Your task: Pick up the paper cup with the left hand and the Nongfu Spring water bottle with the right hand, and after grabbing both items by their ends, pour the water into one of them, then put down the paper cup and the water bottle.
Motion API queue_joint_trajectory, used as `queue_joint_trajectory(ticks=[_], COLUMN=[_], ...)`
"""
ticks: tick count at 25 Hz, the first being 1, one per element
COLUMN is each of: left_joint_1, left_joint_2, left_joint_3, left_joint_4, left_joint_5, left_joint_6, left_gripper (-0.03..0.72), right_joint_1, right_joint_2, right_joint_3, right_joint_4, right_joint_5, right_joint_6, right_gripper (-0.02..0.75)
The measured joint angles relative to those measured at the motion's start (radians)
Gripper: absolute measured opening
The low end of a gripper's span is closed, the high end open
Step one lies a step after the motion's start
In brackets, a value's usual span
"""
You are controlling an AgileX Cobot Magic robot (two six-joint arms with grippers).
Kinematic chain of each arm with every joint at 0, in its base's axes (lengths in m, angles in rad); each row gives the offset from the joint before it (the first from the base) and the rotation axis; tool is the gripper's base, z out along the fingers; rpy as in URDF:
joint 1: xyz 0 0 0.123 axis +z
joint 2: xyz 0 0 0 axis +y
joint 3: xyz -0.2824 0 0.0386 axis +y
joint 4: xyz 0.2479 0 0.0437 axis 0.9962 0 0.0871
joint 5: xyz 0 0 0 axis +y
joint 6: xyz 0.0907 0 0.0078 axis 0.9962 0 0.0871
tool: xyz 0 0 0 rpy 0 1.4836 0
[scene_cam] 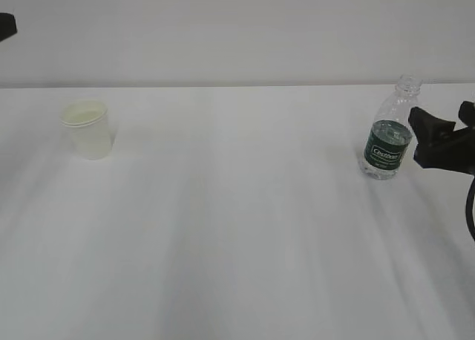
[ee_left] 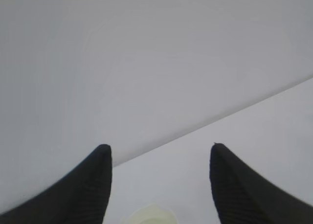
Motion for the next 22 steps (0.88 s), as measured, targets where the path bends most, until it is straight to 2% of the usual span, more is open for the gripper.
queue_joint_trajectory(ticks=[5,13,15,18,22], left_joint_1=[0.0,0.0,0.0,0.0,0.0], left_joint_2=[-0.118,-0.281,-0.323,-0.379,-0.449], left_joint_3=[0.001,0.002,0.002,0.002,0.005], left_joint_4=[0.033,0.1,0.171,0.352,0.535], left_joint_5=[0.08,0.16,0.161,0.146,0.135], left_joint_6=[-0.073,-0.235,-0.254,-0.289,-0.348], left_gripper=[0.452,0.452,0.452,0.452,0.452], right_joint_1=[0.0,0.0,0.0,0.0,0.0], right_joint_2=[-0.144,-0.319,-0.346,-0.365,-0.369], right_joint_3=[0.001,0.007,0.009,0.009,0.009], right_joint_4=[0.001,0.001,0.001,0.001,0.001], right_joint_5=[0.143,0.271,0.281,0.292,0.297], right_joint_6=[0.002,0.002,0.002,0.002,0.016], right_gripper=[0.564,0.564,0.564,0.564,0.564])
